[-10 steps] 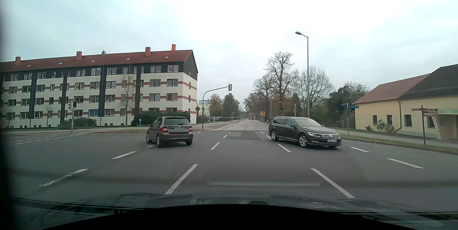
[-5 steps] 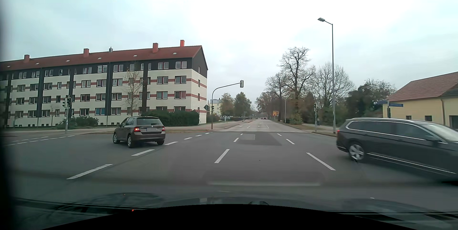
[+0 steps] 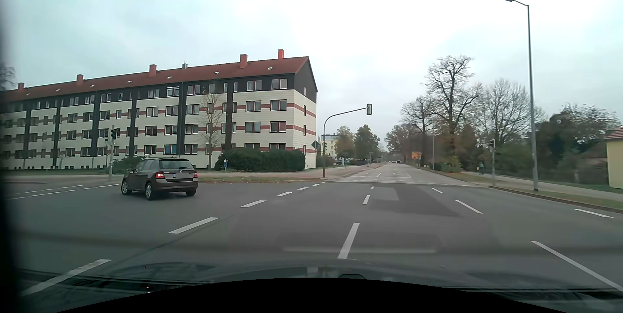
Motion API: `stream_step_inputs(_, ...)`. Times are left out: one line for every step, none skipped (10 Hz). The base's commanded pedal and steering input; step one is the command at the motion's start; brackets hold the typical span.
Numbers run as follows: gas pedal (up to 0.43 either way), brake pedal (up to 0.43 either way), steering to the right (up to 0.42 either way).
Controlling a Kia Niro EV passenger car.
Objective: Follow the waypoints while adhering to traffic rules and regulations
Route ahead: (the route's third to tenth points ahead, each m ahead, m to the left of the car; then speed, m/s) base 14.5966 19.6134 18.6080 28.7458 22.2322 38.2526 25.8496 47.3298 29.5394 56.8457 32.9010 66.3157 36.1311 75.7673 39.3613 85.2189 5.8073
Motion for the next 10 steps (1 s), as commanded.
stream_step_inputs(0.138, 0.0, -0.261)
stream_step_inputs(0.15, 0.0, -0.273)
stream_step_inputs(0.15, 0.0, -0.282)
stream_step_inputs(0.15, 0.0, -0.297)
stream_step_inputs(0.15, 0.0, -0.309)
stream_step_inputs(0.157, 0.0, -0.323)
stream_step_inputs(0.157, 0.0, -0.335)
stream_step_inputs(0.157, 0.0, -0.346)
stream_step_inputs(0.157, 0.0, -0.355)
stream_step_inputs(0.157, 0.0, -0.364)
